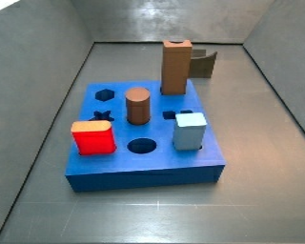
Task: Pick up the hexagon object. Move up. Move to above the board. Insert the hexagon object.
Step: Move to above the board.
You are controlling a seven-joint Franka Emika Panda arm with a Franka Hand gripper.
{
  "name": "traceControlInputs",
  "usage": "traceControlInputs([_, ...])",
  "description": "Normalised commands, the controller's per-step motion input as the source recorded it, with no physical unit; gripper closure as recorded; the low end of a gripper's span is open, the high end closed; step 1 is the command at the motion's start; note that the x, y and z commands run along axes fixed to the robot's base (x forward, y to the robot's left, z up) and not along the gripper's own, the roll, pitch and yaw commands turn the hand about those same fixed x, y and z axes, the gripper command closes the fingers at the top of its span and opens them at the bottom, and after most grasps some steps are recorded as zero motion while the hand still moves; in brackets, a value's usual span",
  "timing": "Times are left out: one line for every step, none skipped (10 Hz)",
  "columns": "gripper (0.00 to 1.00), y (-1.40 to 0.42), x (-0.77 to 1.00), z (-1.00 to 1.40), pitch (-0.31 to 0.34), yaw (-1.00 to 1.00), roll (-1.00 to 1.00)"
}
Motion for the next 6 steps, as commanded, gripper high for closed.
traceControlInputs([1.0, 0.0, -0.2, 0.03, 0.062, 0.02, 0.06])
traceControlInputs([1.0, 0.0, -0.2, 0.03, 0.062, 0.02, 0.06])
traceControlInputs([1.0, 0.0, -0.2, 0.03, 0.062, 0.02, 0.06])
traceControlInputs([1.0, 0.0, -0.2, 0.03, 0.062, 0.02, 0.06])
traceControlInputs([1.0, -1.0, 0.36, -0.03, -0.125, 0.43, 0.02])
traceControlInputs([1.0, -1.0, 0.36, -0.03, -0.119, 0.4, 0.03])
